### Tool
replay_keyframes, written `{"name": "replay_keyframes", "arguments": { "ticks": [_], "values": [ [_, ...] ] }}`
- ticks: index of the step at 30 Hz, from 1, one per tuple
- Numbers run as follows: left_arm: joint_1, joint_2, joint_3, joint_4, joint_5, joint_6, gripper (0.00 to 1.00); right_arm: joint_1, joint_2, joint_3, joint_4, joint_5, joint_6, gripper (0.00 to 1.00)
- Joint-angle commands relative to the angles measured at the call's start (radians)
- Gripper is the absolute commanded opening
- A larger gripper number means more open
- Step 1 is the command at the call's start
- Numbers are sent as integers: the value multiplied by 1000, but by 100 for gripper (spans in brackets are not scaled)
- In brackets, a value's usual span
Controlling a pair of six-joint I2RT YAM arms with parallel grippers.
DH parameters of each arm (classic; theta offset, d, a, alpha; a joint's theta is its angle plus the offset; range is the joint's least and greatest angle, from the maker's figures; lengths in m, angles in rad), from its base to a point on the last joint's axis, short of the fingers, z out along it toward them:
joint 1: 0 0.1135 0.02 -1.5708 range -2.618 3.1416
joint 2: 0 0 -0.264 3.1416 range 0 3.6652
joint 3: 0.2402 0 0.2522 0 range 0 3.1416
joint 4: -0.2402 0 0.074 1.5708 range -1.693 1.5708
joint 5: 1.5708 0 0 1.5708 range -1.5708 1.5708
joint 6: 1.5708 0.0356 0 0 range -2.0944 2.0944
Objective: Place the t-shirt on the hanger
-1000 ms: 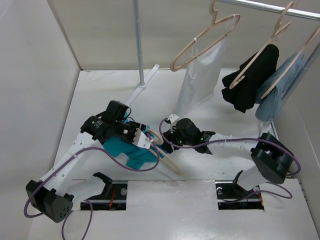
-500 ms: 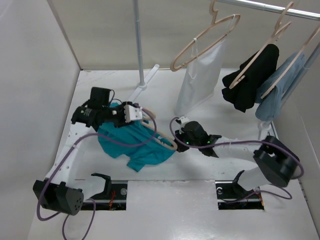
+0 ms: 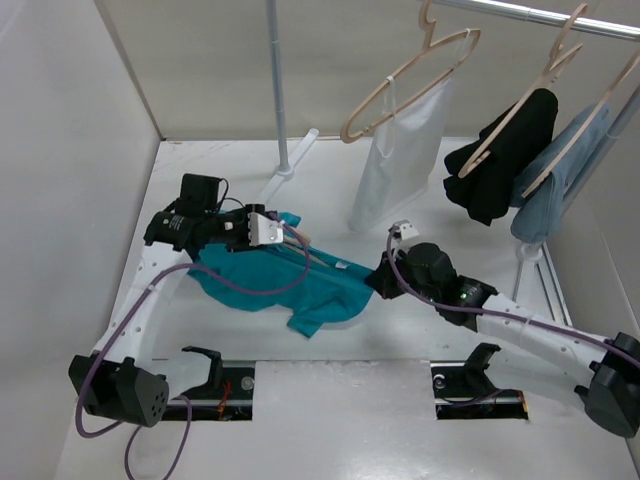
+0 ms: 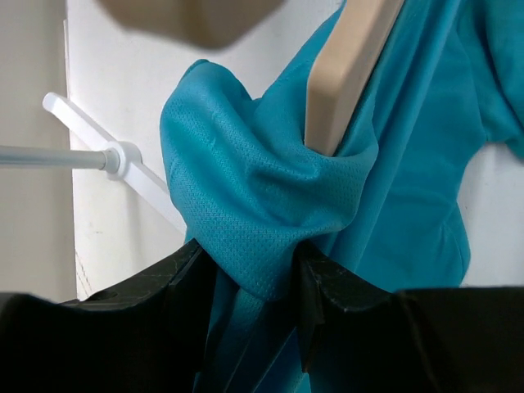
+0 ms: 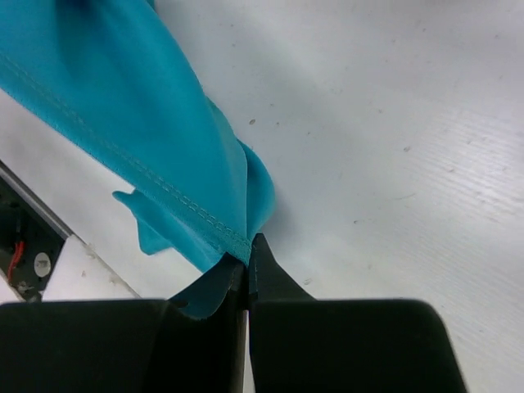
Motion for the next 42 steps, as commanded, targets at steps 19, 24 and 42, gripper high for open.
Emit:
{"name": "replay_keyframes", "arguments": {
  "ticks": [19, 24, 42],
  "values": [
    [-214, -1, 17, 39, 123, -196, 0, 6, 102, 379, -192, -159, -471, 57],
    [-180, 41, 26, 77, 174, -285, 0, 6, -2, 403, -320, -141, -528, 59],
    [-180, 64, 71, 68, 266, -350, 0, 78, 84, 504, -227, -164, -528, 46]
  ]
}}
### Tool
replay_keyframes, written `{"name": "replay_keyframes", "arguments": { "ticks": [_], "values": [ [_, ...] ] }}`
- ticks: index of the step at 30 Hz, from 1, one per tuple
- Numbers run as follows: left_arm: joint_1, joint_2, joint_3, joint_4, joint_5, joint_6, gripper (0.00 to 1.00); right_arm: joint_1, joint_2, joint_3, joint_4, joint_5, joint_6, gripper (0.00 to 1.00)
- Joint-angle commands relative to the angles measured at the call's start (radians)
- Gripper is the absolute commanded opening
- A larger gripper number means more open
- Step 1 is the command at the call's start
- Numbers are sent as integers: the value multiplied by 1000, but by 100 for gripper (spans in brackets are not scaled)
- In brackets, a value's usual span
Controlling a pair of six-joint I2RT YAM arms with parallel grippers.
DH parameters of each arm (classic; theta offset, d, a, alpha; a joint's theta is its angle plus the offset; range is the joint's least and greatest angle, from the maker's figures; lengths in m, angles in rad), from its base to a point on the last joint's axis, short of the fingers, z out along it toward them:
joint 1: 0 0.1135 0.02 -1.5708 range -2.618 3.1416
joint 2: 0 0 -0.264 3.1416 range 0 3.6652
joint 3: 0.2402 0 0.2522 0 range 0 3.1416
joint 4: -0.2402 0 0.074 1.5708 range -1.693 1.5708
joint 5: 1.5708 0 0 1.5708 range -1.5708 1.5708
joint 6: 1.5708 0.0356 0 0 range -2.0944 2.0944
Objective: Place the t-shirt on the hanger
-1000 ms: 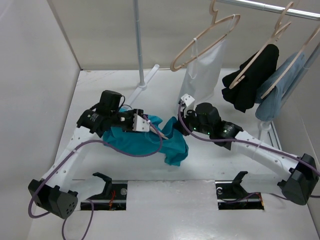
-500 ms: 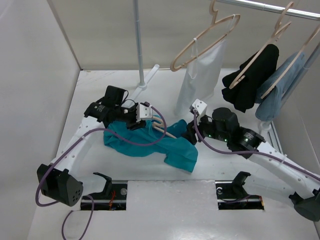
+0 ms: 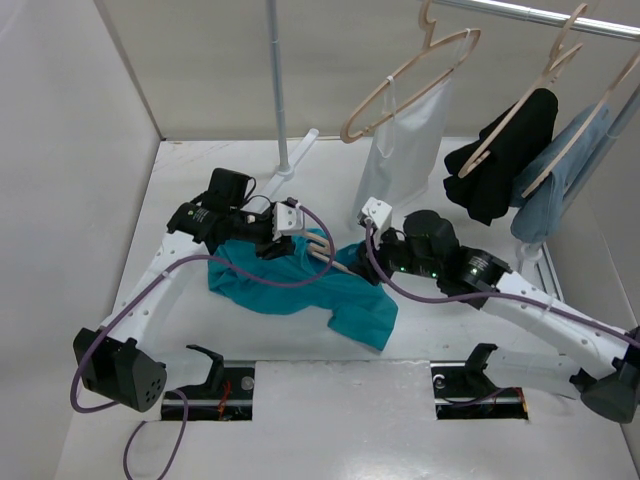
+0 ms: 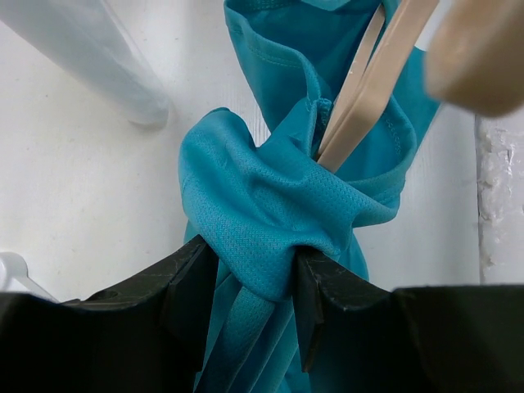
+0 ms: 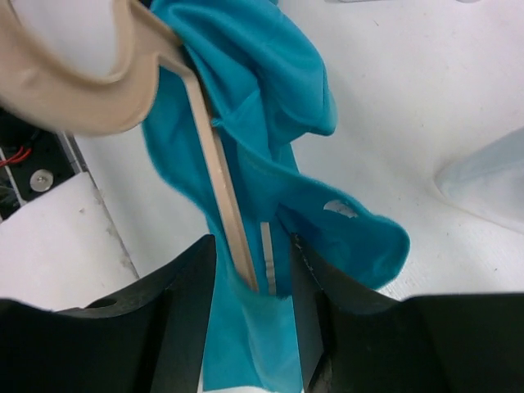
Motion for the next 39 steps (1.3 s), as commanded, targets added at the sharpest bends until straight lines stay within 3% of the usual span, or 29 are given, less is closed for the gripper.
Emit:
{"name": "replay_keyframes", "arguments": {
  "ticks": [1, 10, 18, 24, 30, 36, 39],
  "values": [
    [1, -17, 47, 14, 66, -24, 0, 15, 44, 48, 113, -14, 8, 47],
    [1, -26, 47, 24, 57, -34, 0, 36, 138, 36, 226, -53, 26, 48],
    [1, -26, 47, 56, 57, -67, 0, 78, 219, 36, 253, -33, 44, 43],
    [1, -26, 47, 56, 57, -77, 0, 78, 248, 45, 291, 36, 98, 0],
    [10, -79, 38, 99, -40, -112, 0, 78, 175, -19, 272, 139, 144, 0],
    [44, -202, -13, 255, -153, -182, 4, 78, 43, -95, 141, 220, 201, 0],
    [44, -224, -26, 255, -195, -192, 6, 78, -14, -108, 88, 251, 221, 0]
  ]
}}
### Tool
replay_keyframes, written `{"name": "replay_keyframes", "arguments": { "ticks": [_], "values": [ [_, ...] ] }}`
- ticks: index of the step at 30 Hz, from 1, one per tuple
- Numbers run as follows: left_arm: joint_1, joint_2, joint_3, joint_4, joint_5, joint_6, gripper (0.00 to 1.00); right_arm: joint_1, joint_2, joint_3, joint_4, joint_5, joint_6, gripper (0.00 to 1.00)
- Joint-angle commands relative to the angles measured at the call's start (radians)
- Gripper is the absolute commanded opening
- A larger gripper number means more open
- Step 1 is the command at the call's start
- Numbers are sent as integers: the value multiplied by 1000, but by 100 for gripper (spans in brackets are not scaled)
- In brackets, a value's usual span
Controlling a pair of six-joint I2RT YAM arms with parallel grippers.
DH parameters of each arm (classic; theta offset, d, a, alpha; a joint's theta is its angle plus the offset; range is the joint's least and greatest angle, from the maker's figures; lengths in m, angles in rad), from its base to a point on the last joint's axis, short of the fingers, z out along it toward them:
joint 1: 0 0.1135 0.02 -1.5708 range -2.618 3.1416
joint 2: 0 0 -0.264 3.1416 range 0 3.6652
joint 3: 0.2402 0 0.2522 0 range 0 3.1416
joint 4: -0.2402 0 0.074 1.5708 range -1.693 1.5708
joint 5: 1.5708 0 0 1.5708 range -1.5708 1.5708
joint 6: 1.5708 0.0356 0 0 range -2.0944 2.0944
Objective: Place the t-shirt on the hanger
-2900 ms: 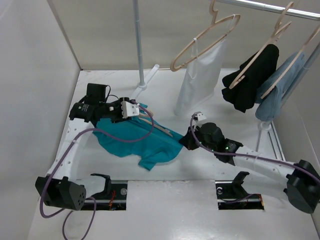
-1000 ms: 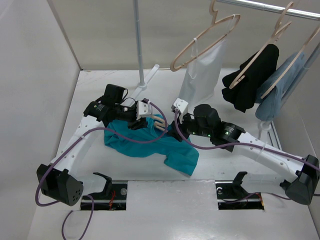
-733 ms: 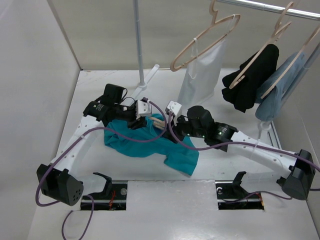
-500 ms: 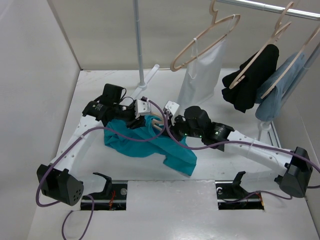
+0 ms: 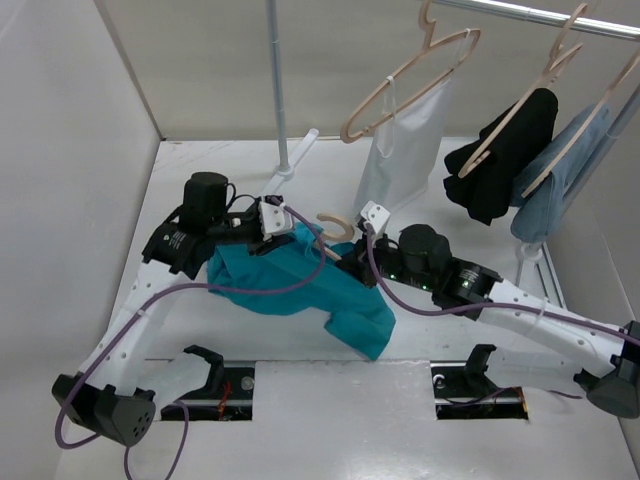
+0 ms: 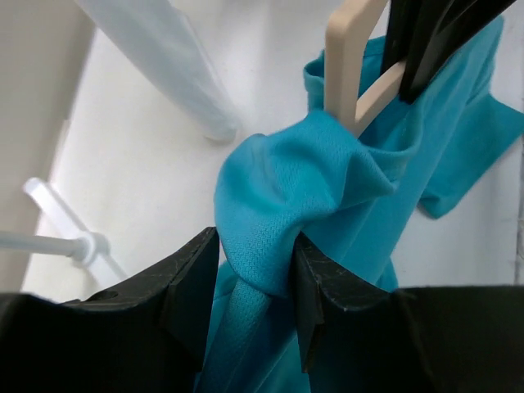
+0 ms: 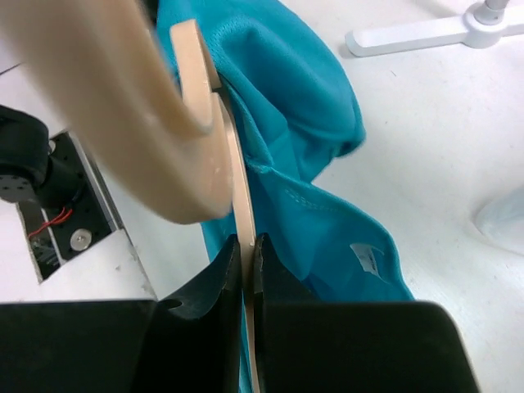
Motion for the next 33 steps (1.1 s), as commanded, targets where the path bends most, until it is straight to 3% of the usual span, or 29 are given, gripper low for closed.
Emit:
{"name": "replay_keyframes", "arguments": {
  "ticks": [1, 7, 12, 15, 21, 26, 30, 33],
  "values": [
    [36, -61, -2, 114, -112, -45, 10, -13, -71, -29, -176, 154, 86, 0],
    [36, -70, -2, 100, -92, -55, 22, -13, -97, -29, -232, 183, 86, 0],
    [36, -80, 8, 122, -182, -64, 19, -13, -97, -1, -307, 215, 86, 0],
    [56, -103, 8, 174, -193, -91, 23, -13, -115, -1, -333, 224, 97, 0],
    [56, -103, 72, 192, -184, -145, 21, -13, -134, -1, -393, 224, 106, 0],
    [56, -91, 81, 192, -137, -173, 44, -13, -152, -11, -393, 235, 106, 0],
    [56, -70, 101, 120, -89, -173, 55, -13, -152, -11, -355, 226, 106, 0],
    [56, -70, 90, 90, -51, -185, 57, -13, -152, -20, -330, 204, 115, 0]
  ]
}}
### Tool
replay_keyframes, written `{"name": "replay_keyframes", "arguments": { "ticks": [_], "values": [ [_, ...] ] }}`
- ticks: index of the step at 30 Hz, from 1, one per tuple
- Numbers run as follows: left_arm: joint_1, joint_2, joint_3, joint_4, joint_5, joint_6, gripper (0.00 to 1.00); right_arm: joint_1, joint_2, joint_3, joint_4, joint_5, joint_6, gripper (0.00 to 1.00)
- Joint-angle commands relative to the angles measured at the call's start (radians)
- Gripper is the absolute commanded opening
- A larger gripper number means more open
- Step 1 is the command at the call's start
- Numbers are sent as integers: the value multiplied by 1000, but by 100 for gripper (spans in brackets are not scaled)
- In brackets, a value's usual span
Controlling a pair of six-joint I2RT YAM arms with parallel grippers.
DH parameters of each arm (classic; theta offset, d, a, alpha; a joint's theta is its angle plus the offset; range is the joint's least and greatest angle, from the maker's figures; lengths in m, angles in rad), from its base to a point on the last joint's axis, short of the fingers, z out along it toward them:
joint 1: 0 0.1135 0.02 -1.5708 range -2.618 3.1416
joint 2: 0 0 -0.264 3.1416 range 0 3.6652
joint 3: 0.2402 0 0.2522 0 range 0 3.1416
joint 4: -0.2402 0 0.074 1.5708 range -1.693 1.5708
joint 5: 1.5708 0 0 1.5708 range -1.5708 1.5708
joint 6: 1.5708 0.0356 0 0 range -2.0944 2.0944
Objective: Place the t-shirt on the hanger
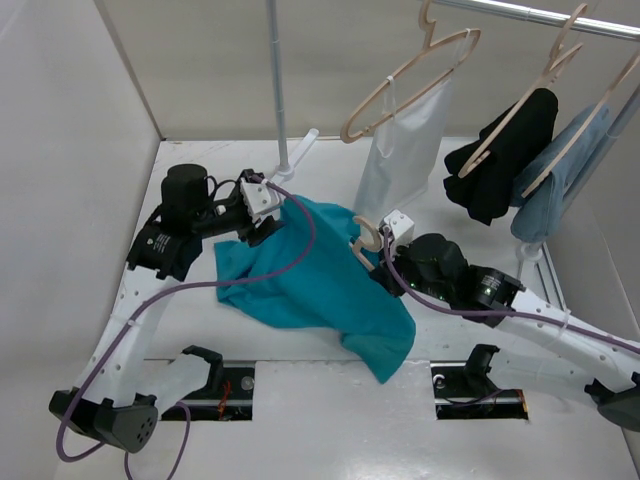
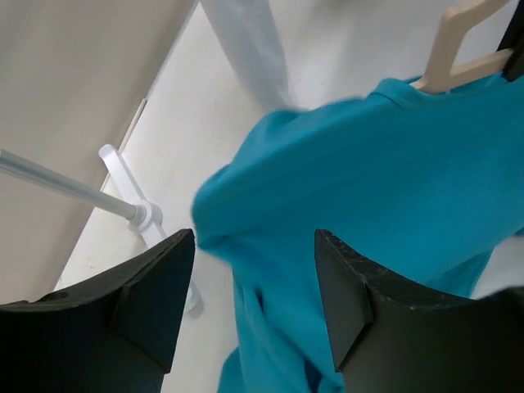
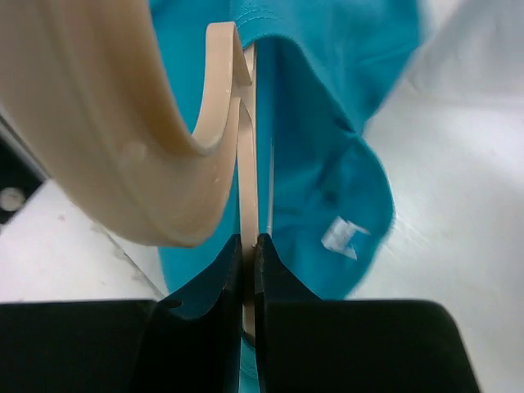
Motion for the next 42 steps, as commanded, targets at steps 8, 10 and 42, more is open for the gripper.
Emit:
{"name": "replay_keyframes", "arguments": {
  "ticks": [8, 10, 42],
  "values": [
    [3, -52, -78, 11, 61, -40, 46, -13, 7, -15, 14, 29, 31, 0],
    [-9, -42, -148, -1, 14, -63, 50, -13, 7, -5, 23, 20, 31, 0],
    [-118, -48, -742, 551, -271, -142, 0, -13, 45, 452, -130, 82, -48, 0]
  ]
}}
